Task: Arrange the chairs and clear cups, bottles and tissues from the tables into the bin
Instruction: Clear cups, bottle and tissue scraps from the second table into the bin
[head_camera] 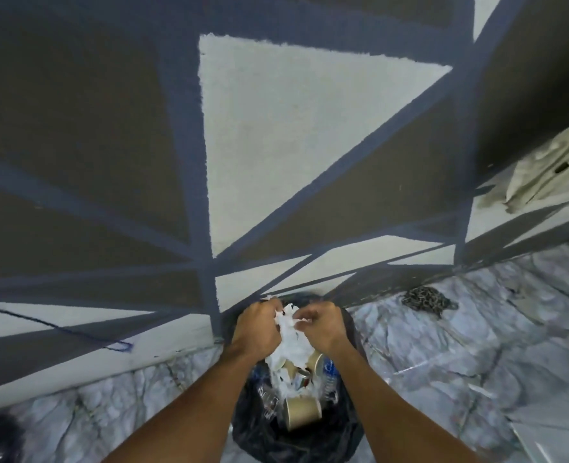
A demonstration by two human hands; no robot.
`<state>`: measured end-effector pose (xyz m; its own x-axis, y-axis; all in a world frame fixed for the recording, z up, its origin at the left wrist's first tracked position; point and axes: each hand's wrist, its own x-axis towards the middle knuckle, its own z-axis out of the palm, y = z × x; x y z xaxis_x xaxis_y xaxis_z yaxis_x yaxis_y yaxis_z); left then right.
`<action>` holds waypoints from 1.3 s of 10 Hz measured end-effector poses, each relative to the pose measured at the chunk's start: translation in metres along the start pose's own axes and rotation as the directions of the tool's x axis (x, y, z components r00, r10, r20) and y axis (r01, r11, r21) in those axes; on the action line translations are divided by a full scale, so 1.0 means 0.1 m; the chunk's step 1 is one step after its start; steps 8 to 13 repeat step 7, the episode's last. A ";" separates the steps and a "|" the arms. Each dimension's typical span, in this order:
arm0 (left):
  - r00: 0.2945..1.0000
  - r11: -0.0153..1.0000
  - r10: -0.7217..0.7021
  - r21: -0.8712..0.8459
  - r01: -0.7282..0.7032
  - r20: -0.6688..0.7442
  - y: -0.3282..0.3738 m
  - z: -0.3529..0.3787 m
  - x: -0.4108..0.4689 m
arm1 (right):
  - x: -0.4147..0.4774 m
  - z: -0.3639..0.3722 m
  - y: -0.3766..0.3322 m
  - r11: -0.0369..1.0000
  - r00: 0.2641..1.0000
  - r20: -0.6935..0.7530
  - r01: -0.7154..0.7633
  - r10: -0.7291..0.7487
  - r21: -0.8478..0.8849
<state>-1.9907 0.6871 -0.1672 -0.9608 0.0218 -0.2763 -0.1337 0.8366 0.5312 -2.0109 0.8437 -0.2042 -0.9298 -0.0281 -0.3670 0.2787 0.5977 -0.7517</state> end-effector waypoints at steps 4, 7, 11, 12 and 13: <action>0.979 0.983 -0.176 -0.028 0.180 0.101 -0.29 0.57 0.43 | 0.62 0.23 0.59 0.992 0.977 0.179 -0.100 0.112 -0.078; 0.978 0.978 -0.189 -0.069 0.195 0.085 -0.41 0.67 0.28 | 0.56 0.18 0.81 0.974 0.951 0.218 -0.199 0.219 -0.113; 0.978 0.978 -0.189 -0.069 0.195 0.085 -0.41 0.67 0.28 | 0.56 0.18 0.81 0.974 0.951 0.218 -0.199 0.219 -0.113; 0.978 0.978 -0.189 -0.069 0.195 0.085 -0.41 0.67 0.28 | 0.56 0.18 0.81 0.974 0.951 0.218 -0.199 0.219 -0.113; 0.978 0.978 -0.189 -0.069 0.195 0.085 -0.41 0.67 0.28 | 0.56 0.18 0.81 0.974 0.951 0.218 -0.199 0.219 -0.113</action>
